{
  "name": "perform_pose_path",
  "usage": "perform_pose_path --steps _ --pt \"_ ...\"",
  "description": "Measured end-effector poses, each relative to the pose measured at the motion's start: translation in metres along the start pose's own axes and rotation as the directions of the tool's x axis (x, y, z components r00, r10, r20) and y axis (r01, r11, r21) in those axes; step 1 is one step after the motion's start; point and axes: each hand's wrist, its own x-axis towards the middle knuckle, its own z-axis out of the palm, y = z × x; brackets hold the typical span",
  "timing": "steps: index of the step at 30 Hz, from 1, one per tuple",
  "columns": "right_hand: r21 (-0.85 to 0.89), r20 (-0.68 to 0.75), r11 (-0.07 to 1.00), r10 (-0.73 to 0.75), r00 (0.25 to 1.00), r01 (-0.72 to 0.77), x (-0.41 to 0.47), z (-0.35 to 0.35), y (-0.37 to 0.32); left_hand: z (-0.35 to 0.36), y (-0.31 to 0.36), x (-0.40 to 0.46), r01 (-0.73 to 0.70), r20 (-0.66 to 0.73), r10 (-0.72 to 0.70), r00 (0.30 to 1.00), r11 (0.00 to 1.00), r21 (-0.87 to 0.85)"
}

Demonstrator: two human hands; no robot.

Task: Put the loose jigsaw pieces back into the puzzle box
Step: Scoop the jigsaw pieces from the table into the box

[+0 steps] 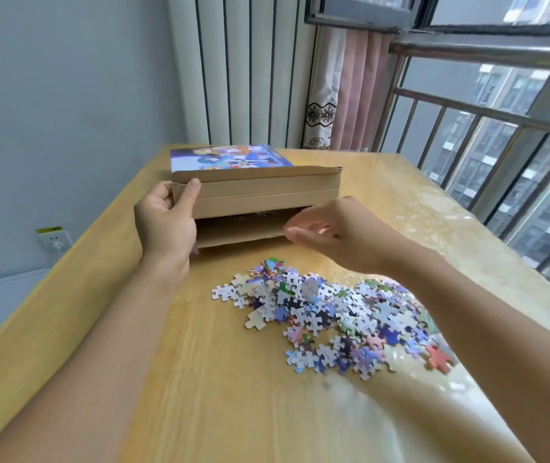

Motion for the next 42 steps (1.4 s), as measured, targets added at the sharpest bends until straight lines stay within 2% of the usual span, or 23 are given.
perform_pose_path --steps 1,3,4,6,8,10,19,26,31,37,39,42 --pt "-0.039 -0.031 0.998 0.046 0.998 -0.047 -0.017 -0.006 0.01 0.0 -0.007 -0.003 -0.001 0.002 0.001 1.0 1.0 -0.006" --pt "-0.187 -0.035 0.942 0.276 0.961 -0.278 -0.051 -0.019 0.035 0.002 -0.016 -0.009 -0.015 0.003 0.015 1.0 1.0 0.003" --pt "-0.255 -0.019 0.873 0.426 0.905 -0.416 -0.065 -0.024 0.047 0.001 -0.018 -0.009 -0.02 0.001 0.02 1.0 1.0 0.013" --pt "-0.319 0.032 0.707 0.674 0.738 -0.632 -0.095 -0.03 0.062 -0.002 -0.023 -0.011 -0.017 -0.01 0.018 1.0 0.999 0.037" --pt "-0.295 0.088 0.609 0.784 0.614 -0.736 -0.117 -0.028 0.063 -0.004 -0.025 -0.013 -0.015 -0.019 0.017 1.0 0.997 0.079" --pt "-0.258 0.142 0.597 0.801 0.582 -0.759 -0.129 -0.021 0.052 -0.003 -0.024 -0.016 -0.009 -0.017 0.011 1.0 0.993 0.114" --pt "-0.363 0.258 0.681 0.73 0.633 -0.636 -0.105 0.002 -0.003 -0.007 -0.017 -0.013 -0.044 -0.018 0.047 0.999 0.991 0.126" --pt "-0.344 0.295 0.779 0.62 0.727 -0.525 -0.06 0.014 -0.008 -0.007 -0.025 -0.009 -0.067 -0.009 0.068 0.998 0.995 0.07" --pt "-0.178 0.341 0.832 0.553 0.76 -0.525 -0.044 0.015 0.001 -0.008 -0.031 -0.002 -0.087 -0.002 0.087 0.996 0.994 0.059" --pt "0.014 0.401 0.835 0.499 0.768 -0.55 -0.044 0.014 0.003 -0.012 -0.029 0.005 -0.076 -0.024 0.077 0.997 0.996 0.047" --pt "0.025 0.393 0.83 0.505 0.769 -0.558 -0.044 0.015 0.0 -0.011 -0.028 0.005 -0.08 -0.024 0.081 0.996 0.996 0.026" --pt "-0.098 0.347 0.862 0.498 0.795 -0.497 -0.039 0.026 -0.011 -0.01 -0.027 0.005 -0.083 -0.023 0.083 0.996 0.997 0.005"
